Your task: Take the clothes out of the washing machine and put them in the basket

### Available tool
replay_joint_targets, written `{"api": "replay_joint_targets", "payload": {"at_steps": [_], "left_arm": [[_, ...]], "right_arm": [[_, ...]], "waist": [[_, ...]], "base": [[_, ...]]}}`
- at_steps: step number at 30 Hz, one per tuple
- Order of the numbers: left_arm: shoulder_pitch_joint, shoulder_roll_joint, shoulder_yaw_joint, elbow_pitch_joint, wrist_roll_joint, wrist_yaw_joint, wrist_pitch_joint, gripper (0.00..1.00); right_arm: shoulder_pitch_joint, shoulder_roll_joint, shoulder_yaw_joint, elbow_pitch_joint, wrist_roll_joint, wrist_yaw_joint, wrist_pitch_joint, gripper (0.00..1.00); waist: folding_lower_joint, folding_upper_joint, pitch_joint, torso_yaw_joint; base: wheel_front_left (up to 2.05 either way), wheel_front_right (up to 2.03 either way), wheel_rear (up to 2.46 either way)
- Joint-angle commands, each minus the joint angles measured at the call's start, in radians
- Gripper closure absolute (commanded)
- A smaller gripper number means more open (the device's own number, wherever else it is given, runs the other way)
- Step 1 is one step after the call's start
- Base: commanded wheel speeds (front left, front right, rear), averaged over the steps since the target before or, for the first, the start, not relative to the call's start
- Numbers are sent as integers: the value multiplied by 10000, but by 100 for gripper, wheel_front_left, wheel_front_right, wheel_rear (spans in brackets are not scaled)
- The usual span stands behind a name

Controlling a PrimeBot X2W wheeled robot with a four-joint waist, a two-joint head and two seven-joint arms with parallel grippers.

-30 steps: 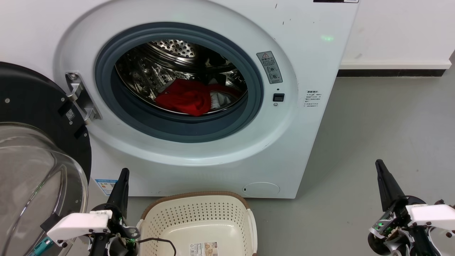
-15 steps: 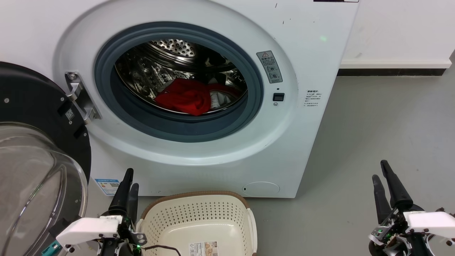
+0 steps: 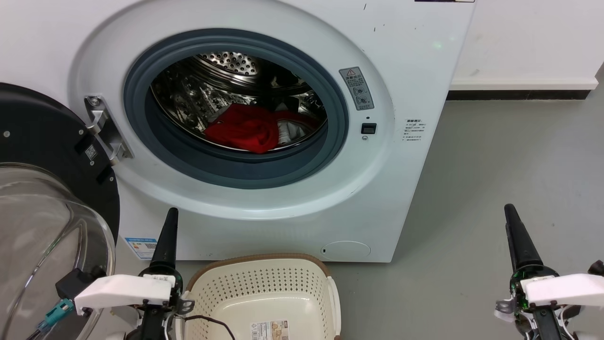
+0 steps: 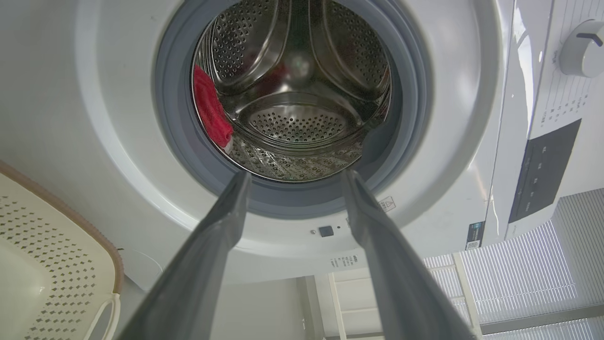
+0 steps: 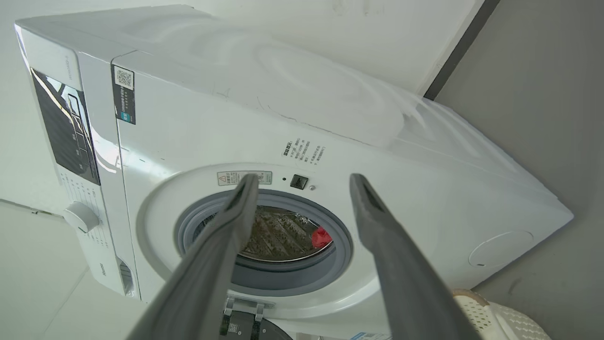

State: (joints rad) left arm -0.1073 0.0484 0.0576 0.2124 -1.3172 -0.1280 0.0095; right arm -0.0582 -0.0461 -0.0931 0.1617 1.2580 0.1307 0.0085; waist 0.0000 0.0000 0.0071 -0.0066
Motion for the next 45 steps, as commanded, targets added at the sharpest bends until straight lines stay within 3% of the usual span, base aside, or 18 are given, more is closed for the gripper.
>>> {"api": "replay_joint_targets", "payload": {"at_steps": [1, 16, 45], "left_arm": [[-285, 34, -66, -251, 483, -19, -107, 0], [-323, 26, -335, -324, 3690, -23, -681, 0], [-477, 42, -714, 117, 8161, -1, -1590, 0]], "right_arm": [[-109, -30, 48, -299, -543, 2, -106, 0], [69, -36, 372, -601, -4191, 1, -672, 0], [327, -48, 367, -559, -8808, 1, -1265, 0]], "waist": [[0, 0, 0, -3], [0, 0, -18, -27], [0, 0, -65, -19]], "base": [[0, 0, 0], [0, 0, 0], [0, 0, 0]]}}
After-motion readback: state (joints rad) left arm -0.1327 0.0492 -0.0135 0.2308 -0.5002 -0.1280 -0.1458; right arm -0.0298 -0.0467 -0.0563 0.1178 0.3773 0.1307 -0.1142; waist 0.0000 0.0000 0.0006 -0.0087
